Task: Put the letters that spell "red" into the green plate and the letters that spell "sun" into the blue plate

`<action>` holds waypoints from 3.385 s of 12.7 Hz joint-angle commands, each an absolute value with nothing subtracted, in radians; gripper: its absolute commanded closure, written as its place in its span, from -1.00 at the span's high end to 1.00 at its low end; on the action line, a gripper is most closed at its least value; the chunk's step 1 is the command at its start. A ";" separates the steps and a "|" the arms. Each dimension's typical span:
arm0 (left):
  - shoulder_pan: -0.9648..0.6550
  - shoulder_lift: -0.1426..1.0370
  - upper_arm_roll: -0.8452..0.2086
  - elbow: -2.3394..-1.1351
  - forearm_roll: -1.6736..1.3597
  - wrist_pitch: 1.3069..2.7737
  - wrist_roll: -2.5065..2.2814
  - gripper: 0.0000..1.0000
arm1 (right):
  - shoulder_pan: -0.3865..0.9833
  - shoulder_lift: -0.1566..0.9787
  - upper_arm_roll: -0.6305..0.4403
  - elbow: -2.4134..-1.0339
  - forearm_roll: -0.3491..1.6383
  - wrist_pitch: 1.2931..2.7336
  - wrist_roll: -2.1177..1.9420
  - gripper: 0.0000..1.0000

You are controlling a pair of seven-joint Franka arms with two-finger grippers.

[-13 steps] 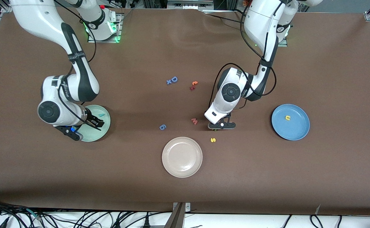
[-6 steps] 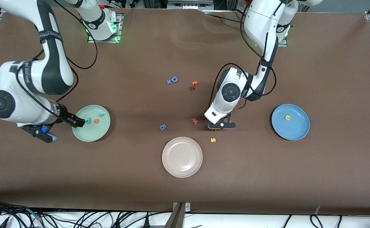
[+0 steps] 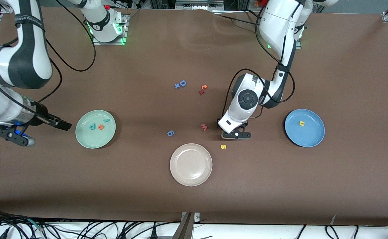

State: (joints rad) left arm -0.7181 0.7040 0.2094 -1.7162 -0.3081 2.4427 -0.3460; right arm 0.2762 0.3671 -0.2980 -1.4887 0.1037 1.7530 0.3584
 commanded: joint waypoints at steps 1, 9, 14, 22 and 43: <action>-0.713 0.726 0.206 -1.677 -0.295 2.439 -0.333 0.56 | 0.275 0.350 -0.316 -1.480 0.135 1.741 0.302 0.97; -0.718 0.769 0.204 -1.641 -0.295 2.447 -0.337 0.60 | 0.276 0.265 -0.387 -1.485 0.164 1.727 0.158 0.98; -0.721 0.787 0.204 -1.640 -0.296 2.456 -0.334 0.60 | 0.276 0.267 -0.385 -1.485 0.164 1.730 0.156 0.99; -0.727 0.793 0.203 -1.638 -0.290 2.461 -0.333 0.36 | 0.276 0.221 -0.348 -1.502 0.135 1.735 0.134 0.99; -0.741 0.824 0.204 -1.621 -0.284 2.462 -0.328 -0.26 | 0.275 0.129 -0.360 -1.678 0.051 1.902 0.078 0.99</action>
